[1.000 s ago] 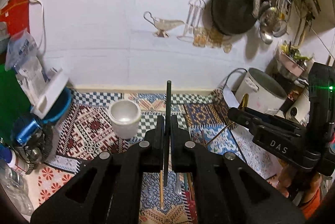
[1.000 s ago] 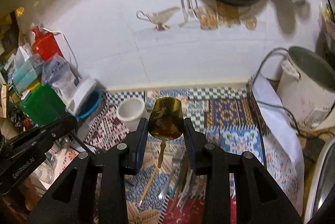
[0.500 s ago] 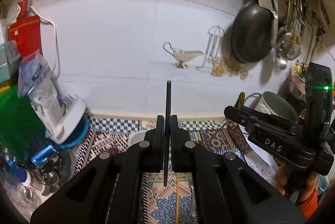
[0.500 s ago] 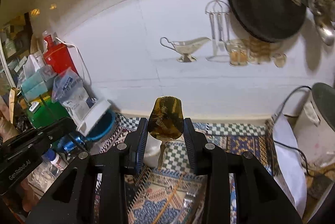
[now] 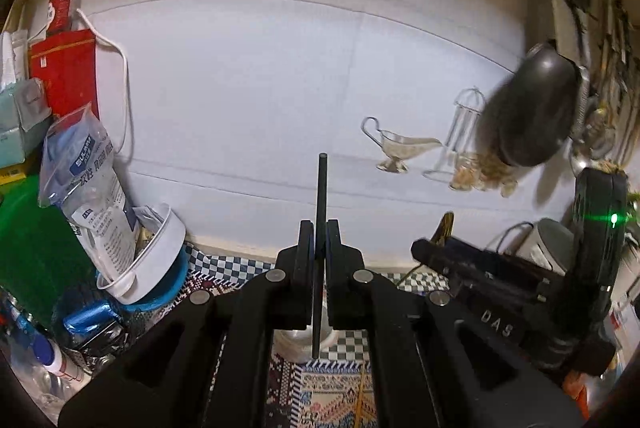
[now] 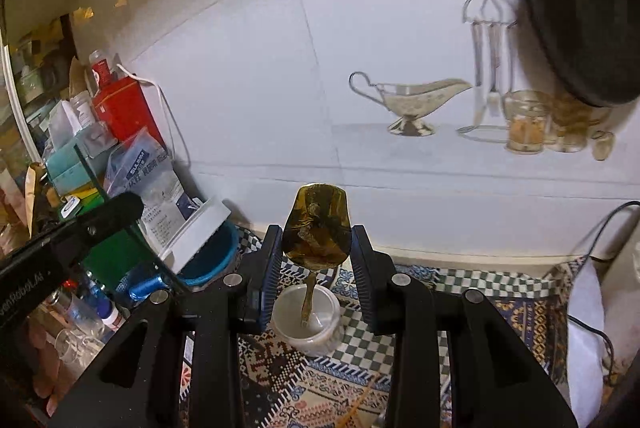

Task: Organize utensils
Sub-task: 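Carry the gold spoon and dark stick up toward the white cup with both tools, then lower the spoon into the white cup and open the right tool while the left tool releases the stick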

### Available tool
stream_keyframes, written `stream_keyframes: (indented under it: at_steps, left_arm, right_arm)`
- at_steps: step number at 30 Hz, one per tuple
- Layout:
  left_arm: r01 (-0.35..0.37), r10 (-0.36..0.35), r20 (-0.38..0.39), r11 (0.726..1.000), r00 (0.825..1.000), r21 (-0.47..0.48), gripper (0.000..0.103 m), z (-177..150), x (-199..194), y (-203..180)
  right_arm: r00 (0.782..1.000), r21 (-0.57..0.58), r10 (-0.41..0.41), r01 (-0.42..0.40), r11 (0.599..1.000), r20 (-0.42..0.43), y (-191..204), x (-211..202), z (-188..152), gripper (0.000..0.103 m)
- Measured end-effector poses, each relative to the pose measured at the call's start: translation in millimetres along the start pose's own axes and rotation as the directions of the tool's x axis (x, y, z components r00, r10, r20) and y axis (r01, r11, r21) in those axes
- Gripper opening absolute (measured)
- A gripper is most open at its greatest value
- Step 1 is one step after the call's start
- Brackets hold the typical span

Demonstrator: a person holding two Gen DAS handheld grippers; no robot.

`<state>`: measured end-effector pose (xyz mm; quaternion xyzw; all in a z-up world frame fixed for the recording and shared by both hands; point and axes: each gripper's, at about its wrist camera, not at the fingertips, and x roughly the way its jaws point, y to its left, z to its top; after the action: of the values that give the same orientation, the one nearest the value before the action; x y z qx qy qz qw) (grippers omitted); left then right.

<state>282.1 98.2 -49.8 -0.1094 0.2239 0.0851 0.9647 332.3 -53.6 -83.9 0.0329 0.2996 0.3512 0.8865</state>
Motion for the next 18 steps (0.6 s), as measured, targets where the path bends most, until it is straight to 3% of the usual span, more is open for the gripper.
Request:
stream_keyframes:
  at_steps: [8,18]
  left_arm:
    - [-0.039,0.037,-0.044,0.998,0.998,-0.056,0.003,-8.4,51.1,16.4]
    - [-0.062,0.046,-0.198,0.995,0.979,-0.076,0.003,-44.4,110.6,30.0]
  right_arm:
    - [0.995,-0.001,0.009,-0.009,1.0,-0.101,-5.4,48.1,-13.1,0.031]
    - [0.967,0.011,0.007,-0.004,1.0,-0.255,-11.0,98.1,-42.7,0.031]
